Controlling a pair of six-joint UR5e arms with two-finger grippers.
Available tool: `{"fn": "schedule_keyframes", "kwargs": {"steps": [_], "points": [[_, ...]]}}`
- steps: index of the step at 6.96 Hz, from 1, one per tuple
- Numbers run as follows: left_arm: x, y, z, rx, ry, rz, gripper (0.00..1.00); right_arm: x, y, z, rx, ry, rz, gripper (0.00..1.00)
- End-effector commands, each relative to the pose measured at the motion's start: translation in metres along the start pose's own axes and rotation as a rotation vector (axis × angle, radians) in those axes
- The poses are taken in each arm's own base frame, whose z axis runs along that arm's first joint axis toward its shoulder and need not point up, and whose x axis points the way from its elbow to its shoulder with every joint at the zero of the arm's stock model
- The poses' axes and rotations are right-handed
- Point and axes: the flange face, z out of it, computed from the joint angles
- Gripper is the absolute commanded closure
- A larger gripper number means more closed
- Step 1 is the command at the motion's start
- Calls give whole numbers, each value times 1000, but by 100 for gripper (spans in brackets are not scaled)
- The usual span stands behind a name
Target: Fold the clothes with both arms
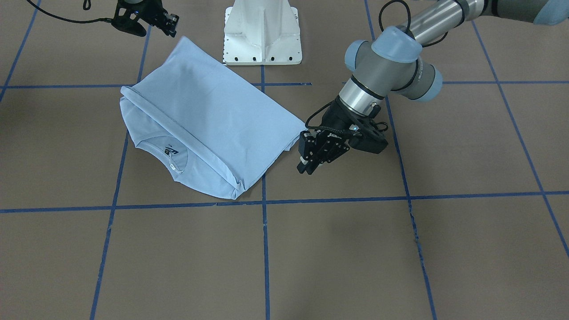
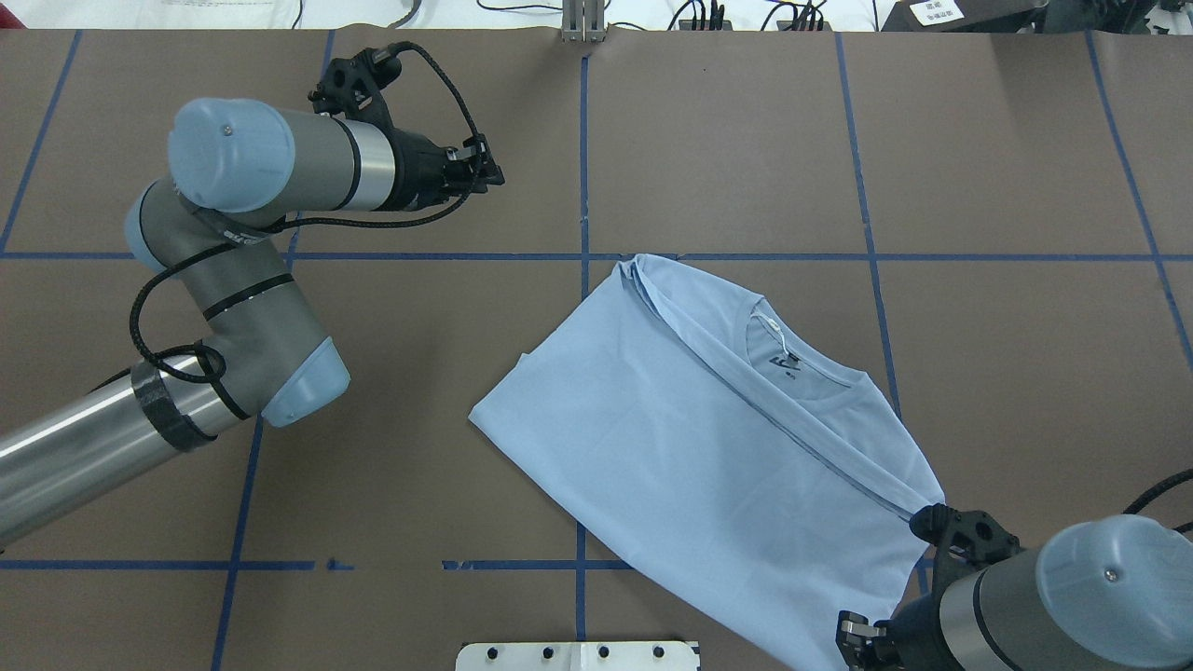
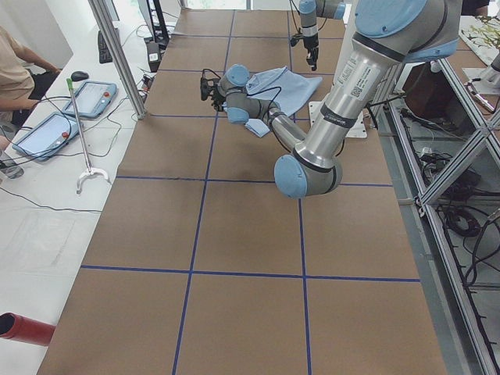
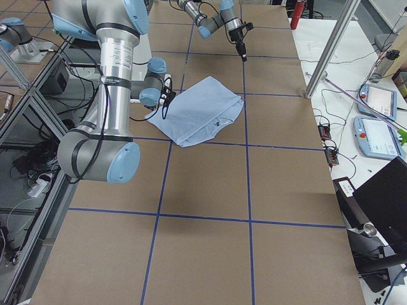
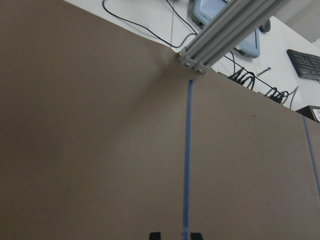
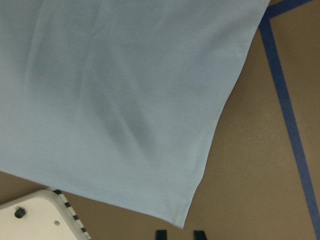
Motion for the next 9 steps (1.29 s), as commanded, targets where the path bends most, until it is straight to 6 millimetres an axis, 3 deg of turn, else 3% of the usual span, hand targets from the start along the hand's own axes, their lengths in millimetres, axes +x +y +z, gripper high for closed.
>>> {"fn": "schedule_keyframes", "kwargs": {"steps": [1,2,3,4,5,6,9], "points": [[-11,61,-22,-88,-9,-111,65,-16,-31,-16,117,-80,43,0],[-9,79,-24,-101,-108,-161,64,-29,-69,-48,203,-159,98,0],[-19,97,-25,-113,-228,-174,62,-55,-131,-74,312,-246,185,0],[-29,124,-14,-139,-265,-202,60,-63,-187,-89,400,-269,243,0],[-42,161,9,-133,-303,-191,60,-70,-217,-95,456,-250,144,0],[-48,165,18,-120,-322,-189,59,-68,-228,-84,469,-218,127,0],[-65,166,31,-101,-426,-191,60,-70,-233,-79,467,-210,130,0]]}}
